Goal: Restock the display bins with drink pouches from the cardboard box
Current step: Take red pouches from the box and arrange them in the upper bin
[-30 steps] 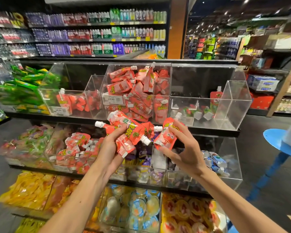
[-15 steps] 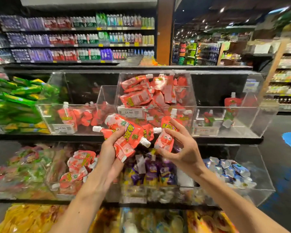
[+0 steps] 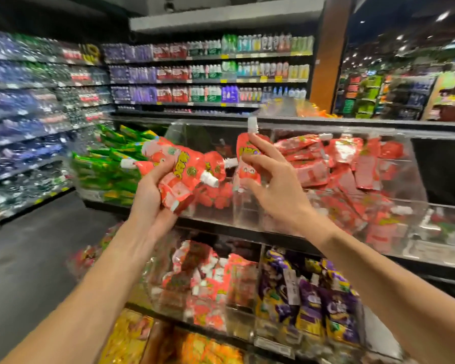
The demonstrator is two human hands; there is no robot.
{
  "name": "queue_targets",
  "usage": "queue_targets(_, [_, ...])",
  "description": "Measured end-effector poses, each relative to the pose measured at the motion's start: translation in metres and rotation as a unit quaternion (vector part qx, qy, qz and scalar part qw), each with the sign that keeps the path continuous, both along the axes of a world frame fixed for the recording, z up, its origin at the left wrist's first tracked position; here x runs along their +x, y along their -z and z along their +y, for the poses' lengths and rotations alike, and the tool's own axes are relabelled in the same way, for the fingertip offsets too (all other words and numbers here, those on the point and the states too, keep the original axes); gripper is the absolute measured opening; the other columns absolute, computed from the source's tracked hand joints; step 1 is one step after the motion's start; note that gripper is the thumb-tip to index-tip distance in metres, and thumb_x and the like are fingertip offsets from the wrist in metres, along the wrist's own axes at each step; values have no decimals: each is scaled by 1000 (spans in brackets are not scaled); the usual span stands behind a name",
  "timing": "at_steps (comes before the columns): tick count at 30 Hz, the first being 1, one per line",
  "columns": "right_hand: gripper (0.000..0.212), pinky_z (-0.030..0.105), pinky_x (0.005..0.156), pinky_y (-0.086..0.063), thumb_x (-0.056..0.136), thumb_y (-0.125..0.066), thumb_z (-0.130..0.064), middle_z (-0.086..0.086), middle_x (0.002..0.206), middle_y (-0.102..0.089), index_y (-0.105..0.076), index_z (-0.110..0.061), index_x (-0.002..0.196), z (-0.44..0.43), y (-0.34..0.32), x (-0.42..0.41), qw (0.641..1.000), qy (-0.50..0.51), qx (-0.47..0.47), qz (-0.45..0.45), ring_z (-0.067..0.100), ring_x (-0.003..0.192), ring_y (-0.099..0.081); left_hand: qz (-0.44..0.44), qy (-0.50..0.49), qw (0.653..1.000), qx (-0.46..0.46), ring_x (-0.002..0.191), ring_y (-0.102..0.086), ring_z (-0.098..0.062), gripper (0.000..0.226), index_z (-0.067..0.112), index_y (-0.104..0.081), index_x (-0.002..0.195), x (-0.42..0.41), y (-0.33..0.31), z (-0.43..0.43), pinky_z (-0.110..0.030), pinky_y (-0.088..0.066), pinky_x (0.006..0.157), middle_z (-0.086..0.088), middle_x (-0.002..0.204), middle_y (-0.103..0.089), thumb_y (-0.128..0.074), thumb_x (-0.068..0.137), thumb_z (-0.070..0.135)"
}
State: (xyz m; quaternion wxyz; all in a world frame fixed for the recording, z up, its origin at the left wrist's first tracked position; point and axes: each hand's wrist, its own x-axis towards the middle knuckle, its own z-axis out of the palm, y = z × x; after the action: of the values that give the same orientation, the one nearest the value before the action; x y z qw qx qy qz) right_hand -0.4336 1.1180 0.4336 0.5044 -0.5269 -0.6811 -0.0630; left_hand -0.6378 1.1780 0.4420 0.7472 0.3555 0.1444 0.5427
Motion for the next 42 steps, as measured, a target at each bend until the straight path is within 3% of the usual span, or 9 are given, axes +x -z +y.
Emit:
queue_targets(7, [26,30,99,-46,78,-72,-1,-5,141,-47,-71,-12,101,55,-34,-34,1000,-14,-23,-4,7,110,-54,50,-29,998,24,73,-73,-15,40,13,-77,60,-28,-26,56,-29,-61,70,-3,79,-76,-57,95,14])
queue_targets(13, [77,37,80,-56,84,-70,-3,4,139,-23,-32,-29,145,111,-39,-66,997,61,-4,38,22,78,-65,132,-22,991,31,80,-74,-21,8,11,-79,79,-38,-30,117,-36,-61,75,-10,96,-76,-75,73,12])
queue_targets(16, [93,34,72,-55,82,-75,-5,6,127,-52,-21,-28,154,143,-36,-65,987,112,-61,97,20,70,-63,158,-19,986,49,73,-74,-19,13,6,-73,97,-45,-30,146,-32,-61,66,-10,92,-76,-70,84,7])
queue_targets(19, [51,35,78,-56,75,-73,-1,2,95,-70,-65,-23,121,164,-28,-62,970,179,-128,107,19,81,-66,181,-16,981,70,72,-74,-21,22,-2,-70,105,-51,-29,173,-32,-60,64,-12,89,-76,-70,84,4])
queue_targets(22, [24,23,63,-47,79,-75,-13,-2,89,-66,-63,-29,93,175,-21,-59,945,229,-201,115,15,76,-61,210,-8,975,71,73,-75,-22,26,0,-71,105,-56,-28,196,-35,-61,67,-11,87,-77,-76,81,7])
queue_targets(31, [19,14,33,-37,90,-63,-6,5,69,-63,-63,-6,109,194,-29,-61,814,202,-528,-131,0,34,-54,215,-4,974,73,74,-76,-21,25,-1,-71,107,-70,-29,211,-29,-59,59,-9,85,-78,-74,84,8])
queue_targets(37, [66,23,47,-50,76,-82,-8,-4,81,-62,-54,-16,135,218,-34,-75,764,138,-615,-136,15,63,-65,234,-12,968,84,81,-76,-25,28,-3,-70,110,-82,-26,207,-40,-62,69,-12,93,-77,-72,85,11])
queue_targets(40, [62,35,65,-59,71,-88,-14,-1,92,-63,-59,-20,125,225,-36,-76,766,123,-616,-140,20,73,-67,243,-21,966,84,58,-69,-22,18,0,-68,100,-86,-27,201,-24,-52,44,-9,80,-74,-72,87,12])
queue_targets(42, [52,35,73,-59,69,-89,-24,-7,99,-63,-65,-25,115,229,-40,-78,786,99,-599,-117,17,86,-65,246,-26,965,82,64,-68,-27,14,5,-68,97,-88,-25,200,-27,-53,50,-10,81,-73,-73,86,12])
